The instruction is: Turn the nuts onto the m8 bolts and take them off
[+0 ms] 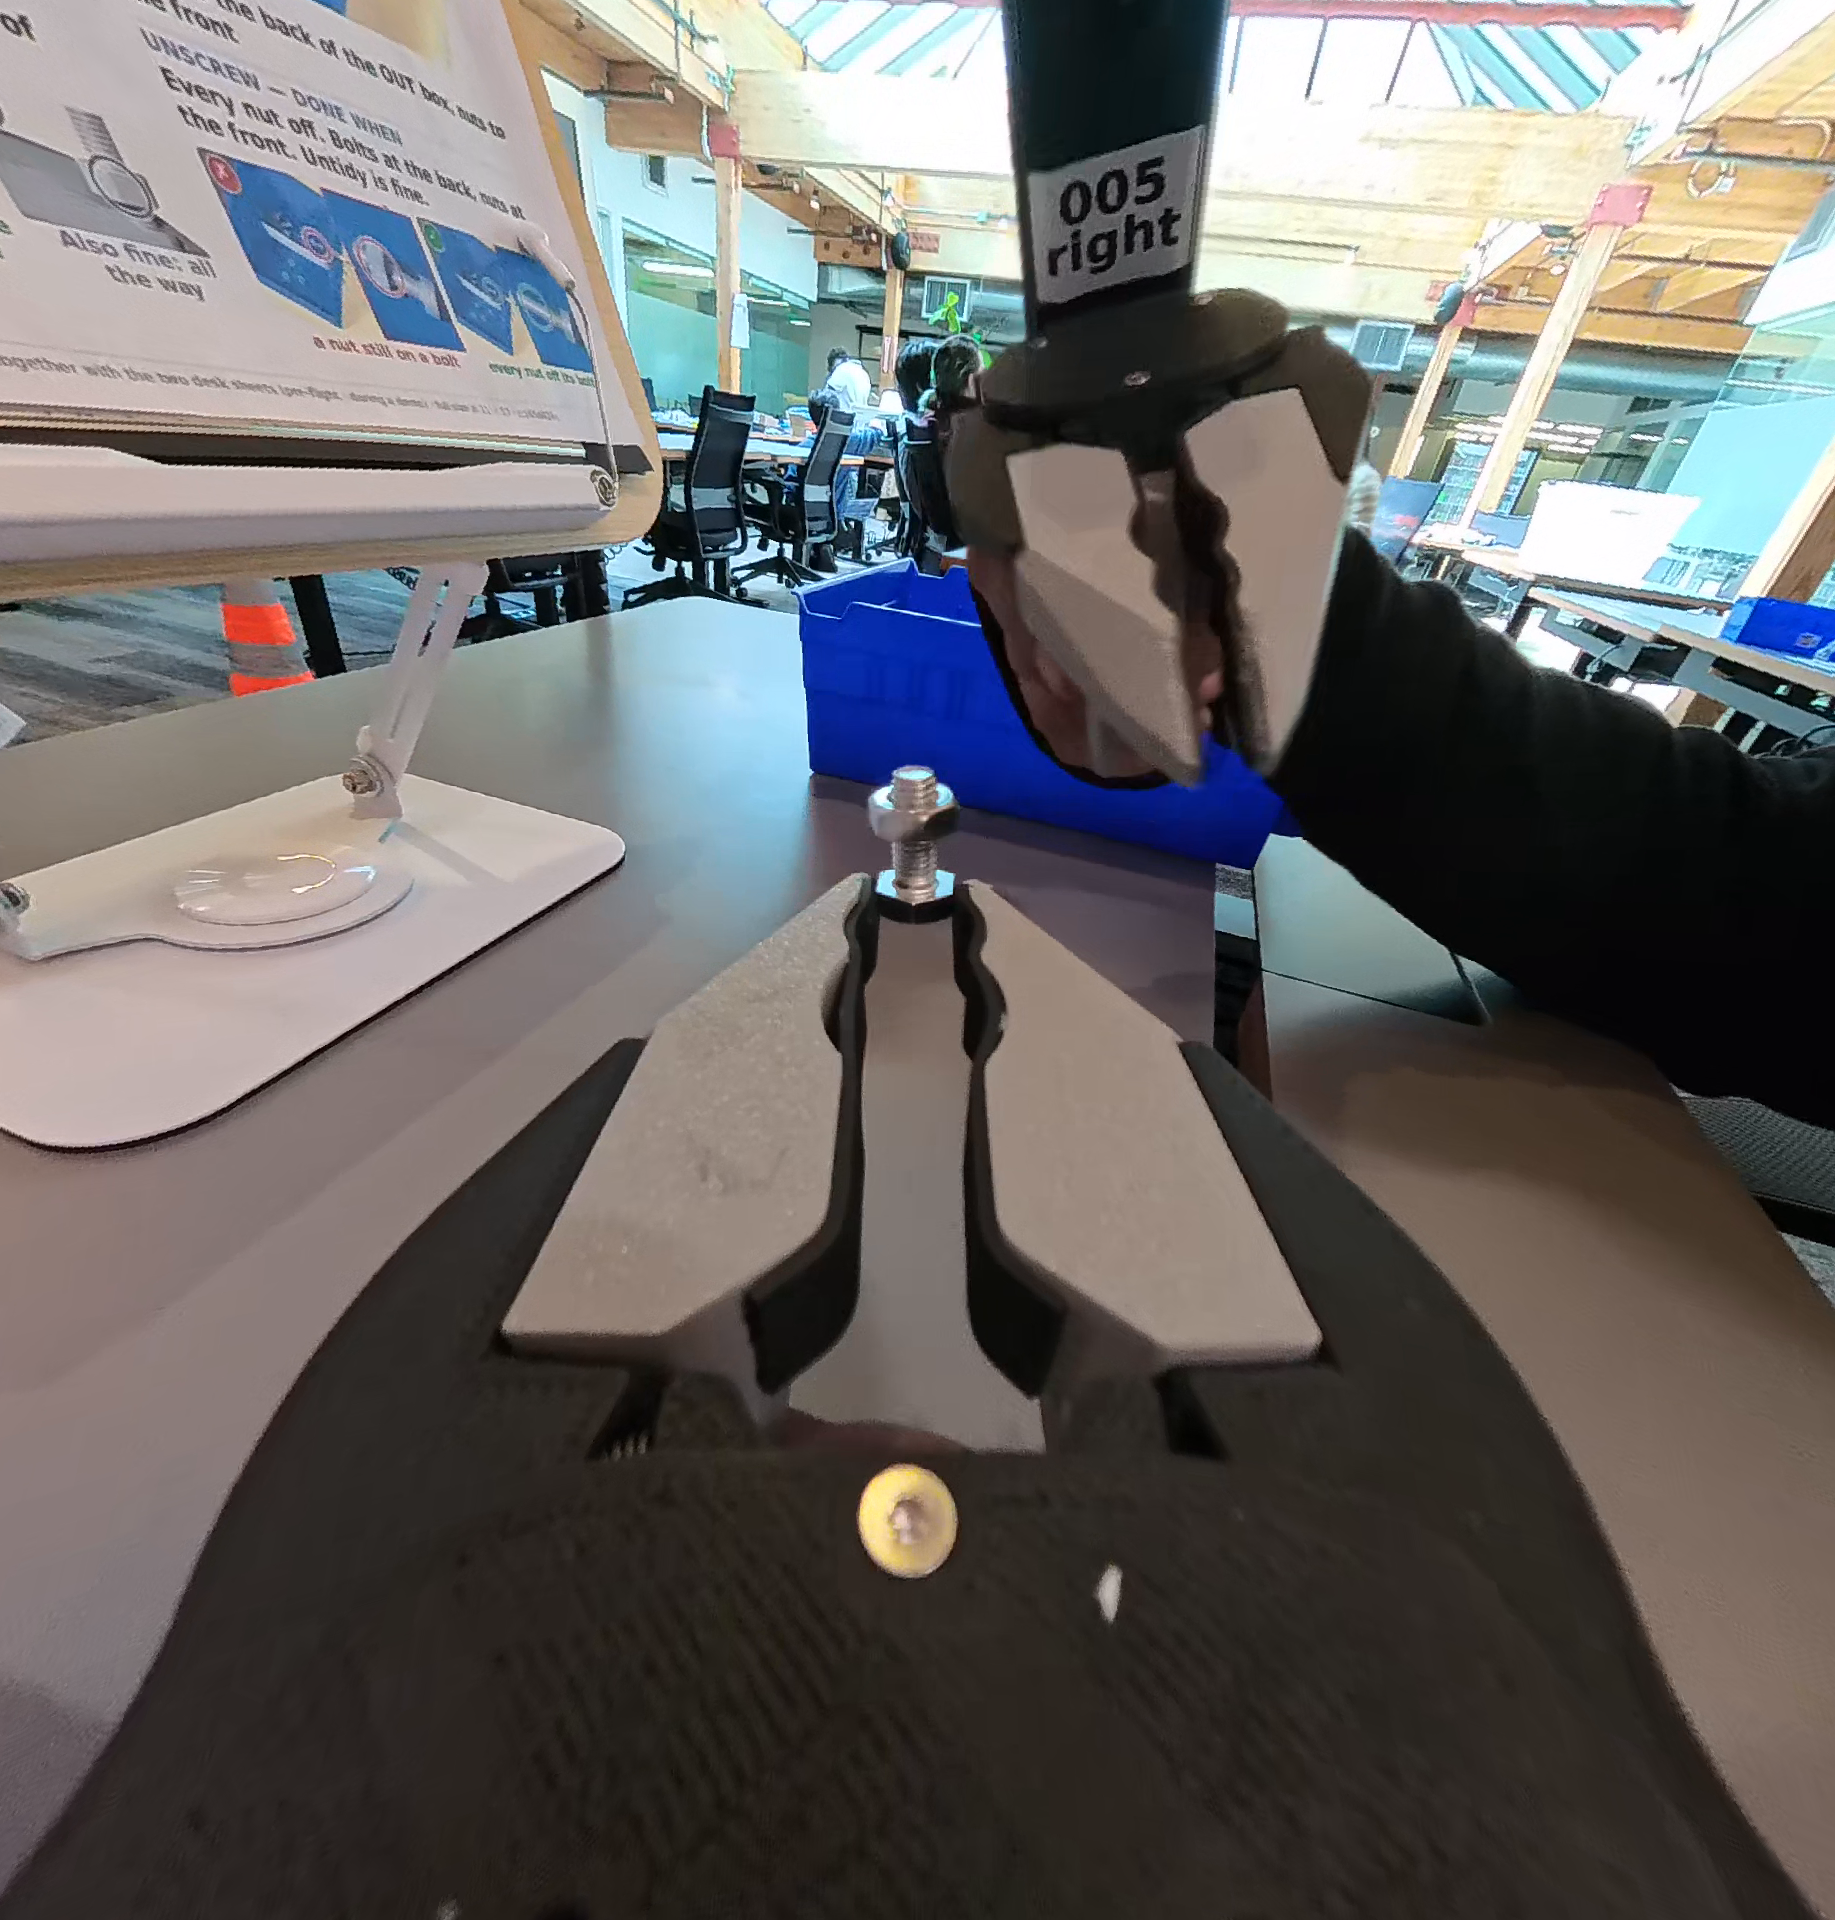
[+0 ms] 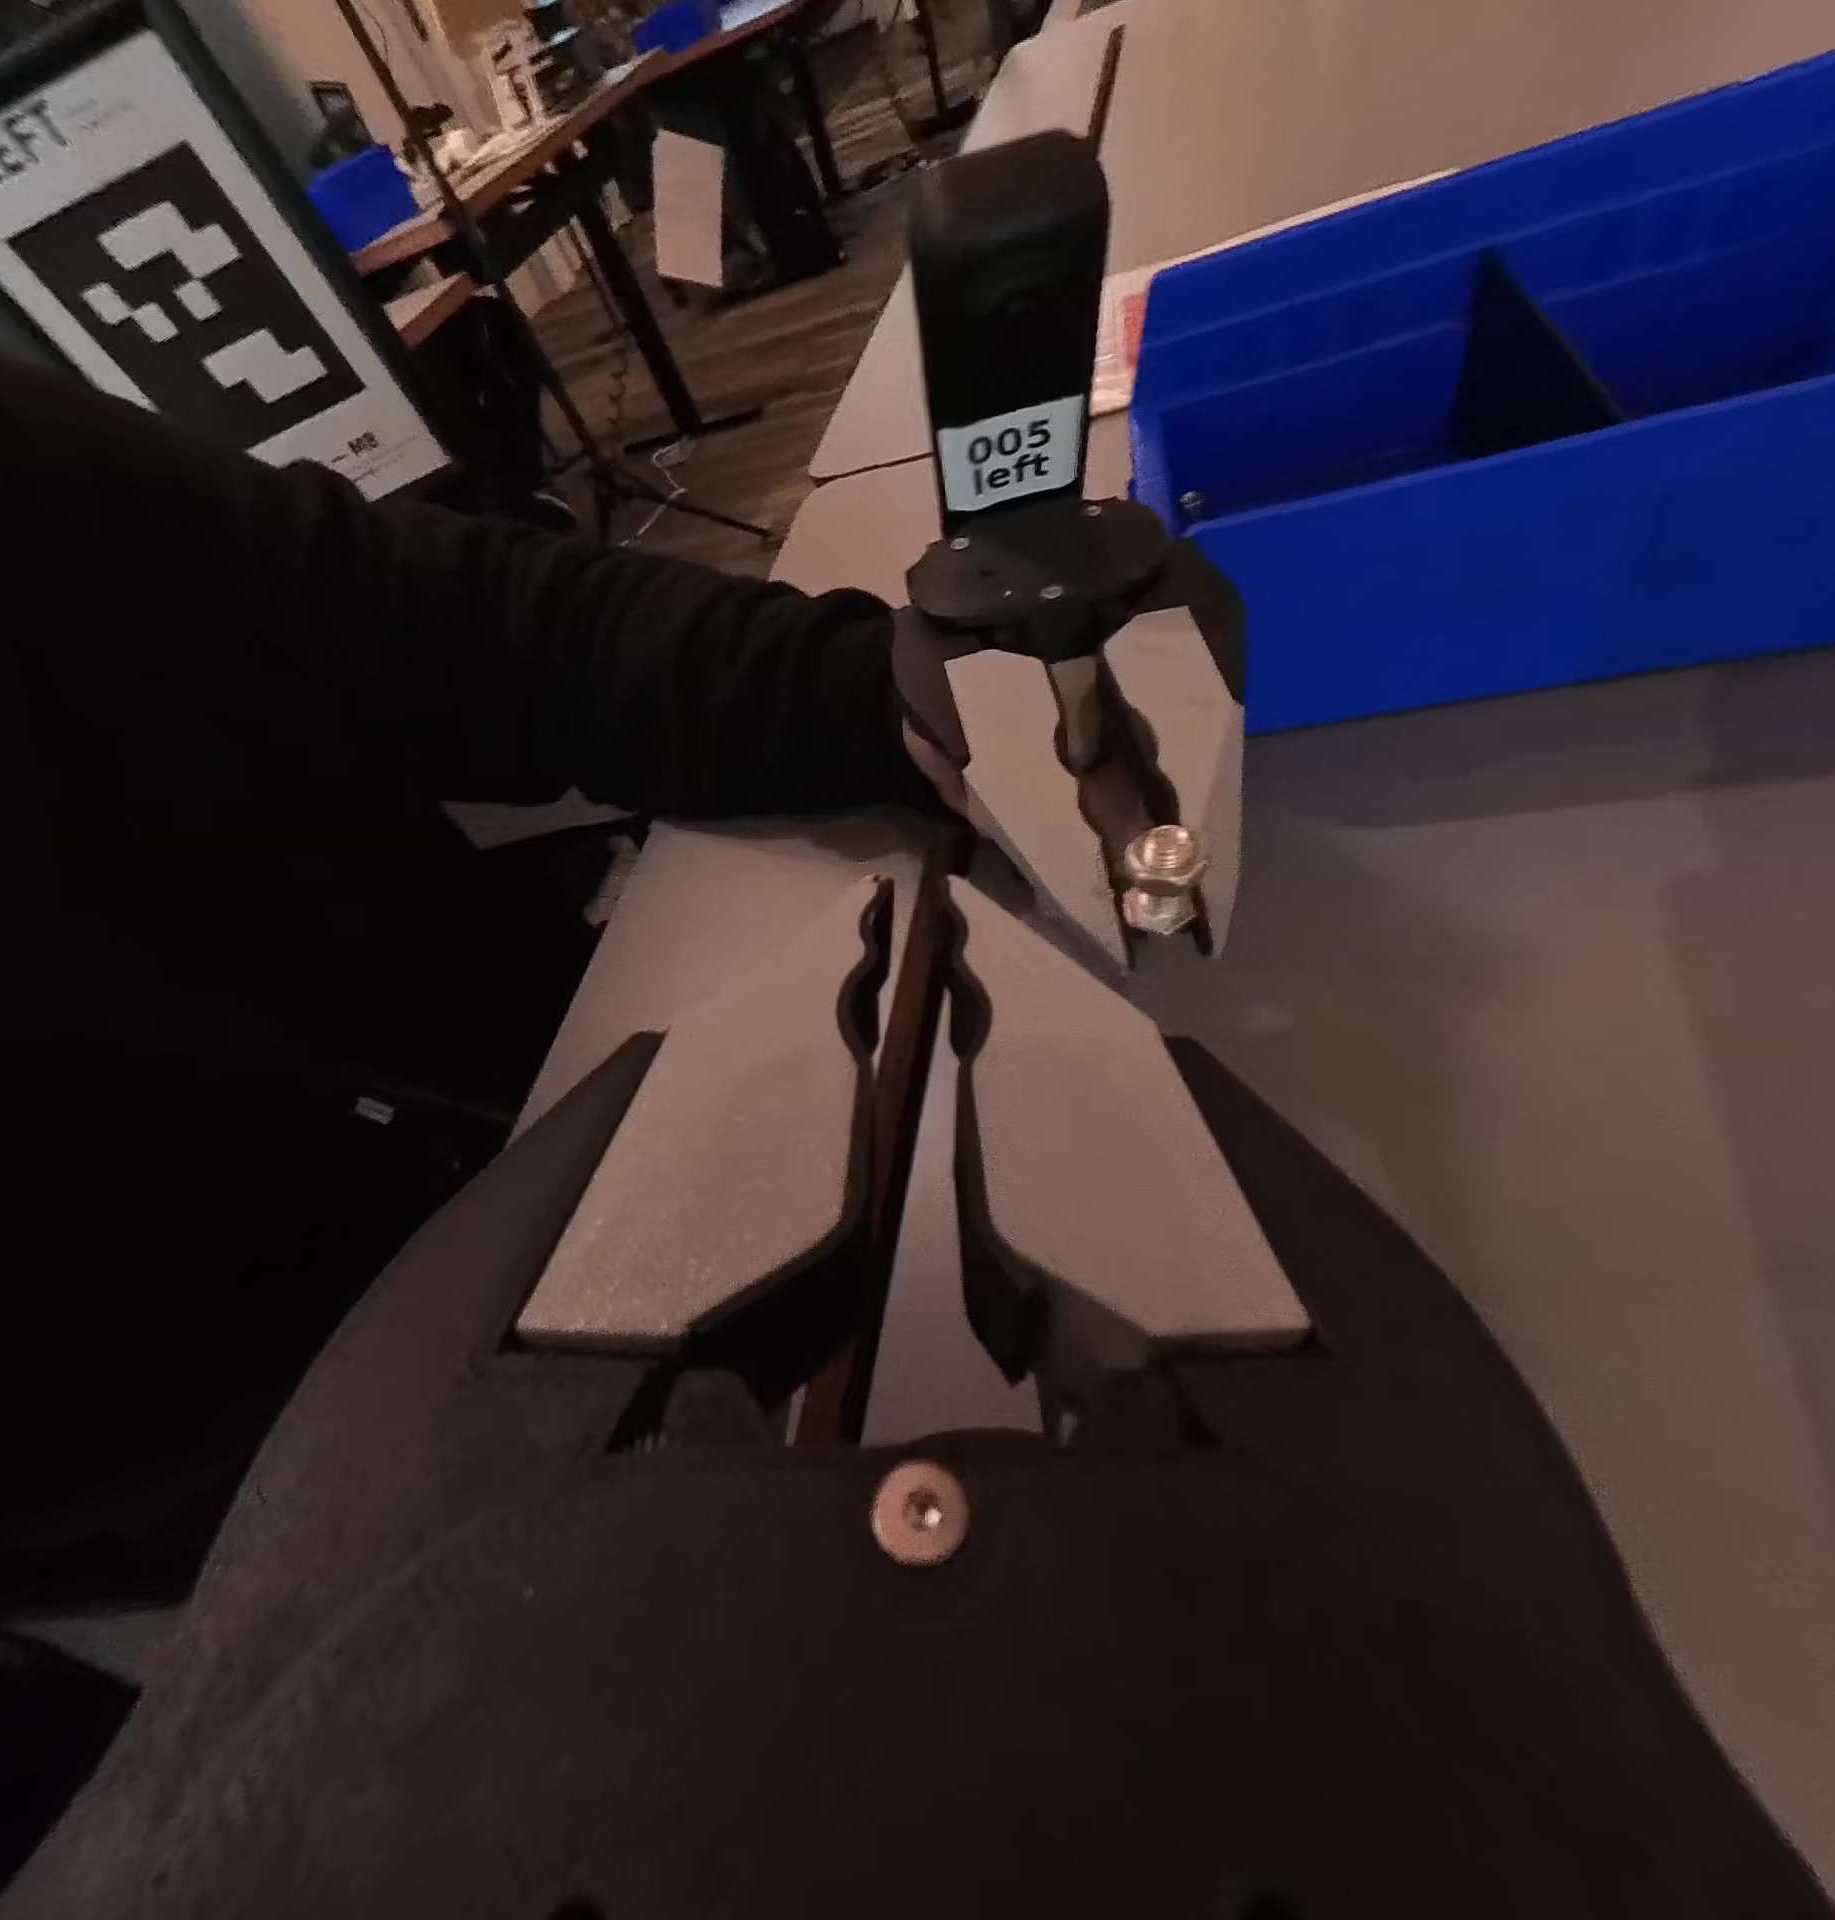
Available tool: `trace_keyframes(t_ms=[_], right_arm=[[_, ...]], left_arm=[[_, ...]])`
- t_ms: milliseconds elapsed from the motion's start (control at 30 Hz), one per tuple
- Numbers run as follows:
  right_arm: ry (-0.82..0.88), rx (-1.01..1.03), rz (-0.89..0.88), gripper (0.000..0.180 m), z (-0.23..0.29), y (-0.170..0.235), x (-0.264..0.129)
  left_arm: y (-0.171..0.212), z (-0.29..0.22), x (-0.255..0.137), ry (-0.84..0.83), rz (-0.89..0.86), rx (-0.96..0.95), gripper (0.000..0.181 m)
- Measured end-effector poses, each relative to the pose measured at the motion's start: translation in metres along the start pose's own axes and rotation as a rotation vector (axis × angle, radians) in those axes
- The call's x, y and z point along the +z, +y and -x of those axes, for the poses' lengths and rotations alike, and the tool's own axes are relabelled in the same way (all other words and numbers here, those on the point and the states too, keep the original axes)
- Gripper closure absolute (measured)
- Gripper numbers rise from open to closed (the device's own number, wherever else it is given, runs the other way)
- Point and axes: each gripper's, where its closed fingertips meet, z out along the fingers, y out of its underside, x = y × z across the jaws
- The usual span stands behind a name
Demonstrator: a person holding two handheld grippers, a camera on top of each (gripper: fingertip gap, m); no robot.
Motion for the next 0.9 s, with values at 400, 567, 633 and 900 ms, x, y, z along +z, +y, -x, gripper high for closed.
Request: trace_keyframes(t_ms=[400,567,633,900], right_arm=[[-0.023,0.001,0.005,0.180,0.003,0.003,-0.001],[0.266,0.046,0.002,0.154,-0.046,0.002,-0.009],[0.259,0.047,0.005,0.150,-0.047,0.003,-0.003],[0.130,-0.047,-0.026,0.164,-0.013,-0.008,-0.008]], left_arm=[[0.001,0.001,0.000,-0.006,0.007,0.001,0.169],[0.002,-0.002,0.002,0.004,0.014,0.006,0.169],[0.002,-0.002,0.002,0.002,0.013,0.006,0.169],[0.002,-0.001,0.002,0.001,0.013,0.000,0.169]])
